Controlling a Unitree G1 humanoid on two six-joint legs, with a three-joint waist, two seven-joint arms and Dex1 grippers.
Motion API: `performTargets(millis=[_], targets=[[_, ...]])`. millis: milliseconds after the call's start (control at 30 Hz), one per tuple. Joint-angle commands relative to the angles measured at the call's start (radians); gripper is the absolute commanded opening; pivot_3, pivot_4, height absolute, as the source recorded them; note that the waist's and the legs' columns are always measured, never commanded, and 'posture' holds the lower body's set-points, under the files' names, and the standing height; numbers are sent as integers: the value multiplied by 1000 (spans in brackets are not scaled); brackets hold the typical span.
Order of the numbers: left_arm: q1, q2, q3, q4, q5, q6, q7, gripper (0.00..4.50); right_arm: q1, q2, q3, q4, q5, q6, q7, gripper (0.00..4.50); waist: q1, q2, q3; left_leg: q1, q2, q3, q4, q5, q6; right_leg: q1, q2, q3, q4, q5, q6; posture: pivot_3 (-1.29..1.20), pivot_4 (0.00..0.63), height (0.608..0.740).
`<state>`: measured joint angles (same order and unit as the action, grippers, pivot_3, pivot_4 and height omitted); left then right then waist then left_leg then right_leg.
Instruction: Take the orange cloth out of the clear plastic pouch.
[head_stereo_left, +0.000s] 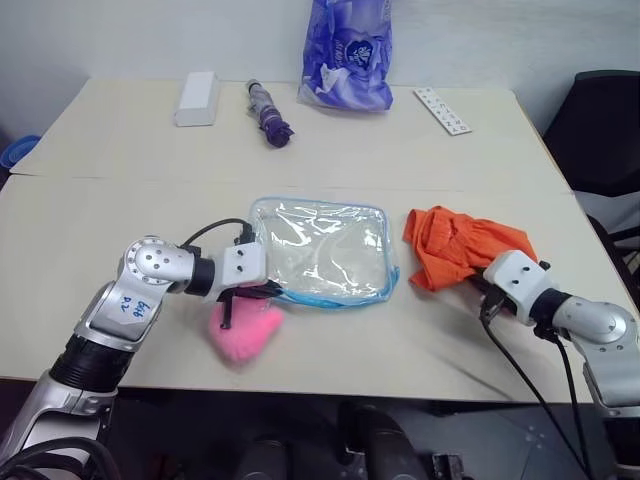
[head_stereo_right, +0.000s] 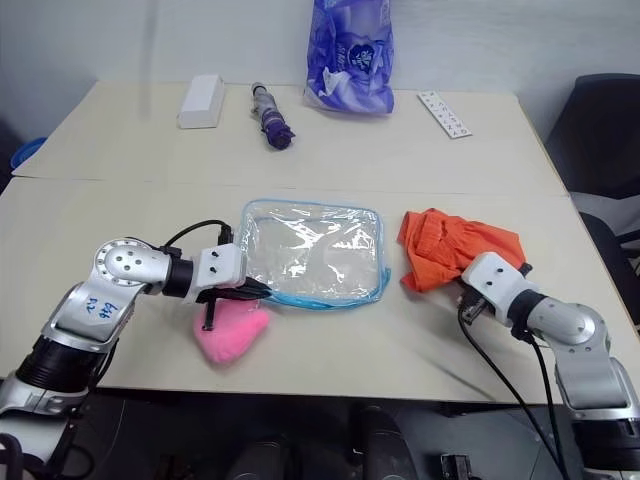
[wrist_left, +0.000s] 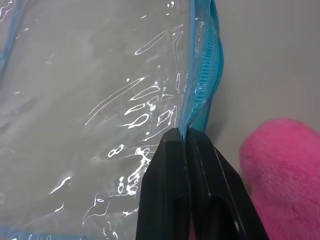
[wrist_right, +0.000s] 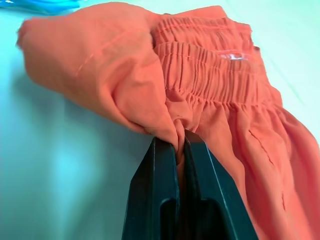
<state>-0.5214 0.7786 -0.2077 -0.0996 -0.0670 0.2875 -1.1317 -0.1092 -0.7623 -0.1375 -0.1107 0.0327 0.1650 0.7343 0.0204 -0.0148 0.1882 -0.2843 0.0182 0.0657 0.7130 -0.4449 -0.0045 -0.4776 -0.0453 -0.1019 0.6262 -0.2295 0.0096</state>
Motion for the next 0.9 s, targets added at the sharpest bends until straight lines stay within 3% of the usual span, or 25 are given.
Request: performTargets(millis=[33,233,333,467,533,667,900], targets=[[-19,-11,8,31,14,-25,26,0,11,-6,-22,-60,60,44,31,274,1,0,0,0,0,0,0,0,0,0,0,0,0,0,0,0,150,740],[-28,-38,104,44,-110,19,5,1577,67,-35,-170,-212,301,267,122,2106,2,0,0,-1,0,0,0,-1,2,0,0,-1,1,0,1,0,150,740],[-4,4,220,-16,-276,153,-60,2528,125,-70,-310,-257,451,392,185,3164,3,0,0,-1,1,-1,0,-1,2,0,0,-1,1,0,1,0,150,740],[23,86,390,-13,-363,234,-37,3785,225,-131,-515,-230,564,492,268,4500,3,0,0,-1,1,-2,0,-1,2,0,1,-2,0,0,0,0,150,740],[74,162,456,5,-354,180,-81,4384,274,-164,-625,-188,603,522,325,4500,1,0,0,0,1,-1,-2,-2,3,1,1,-1,0,0,0,0,150,740],[225,326,552,105,-331,96,-211,4470,368,-220,-779,-72,598,513,419,4500,0,0,0,2,0,2,-11,-2,3,2,1,1,-6,0,0,0,150,740],[315,315,617,175,-353,44,-202,4470,454,-218,-833,-46,589,487,476,4500,3,0,0,2,0,2,-12,-2,3,3,1,2,-7,0,0,0,150,740]])
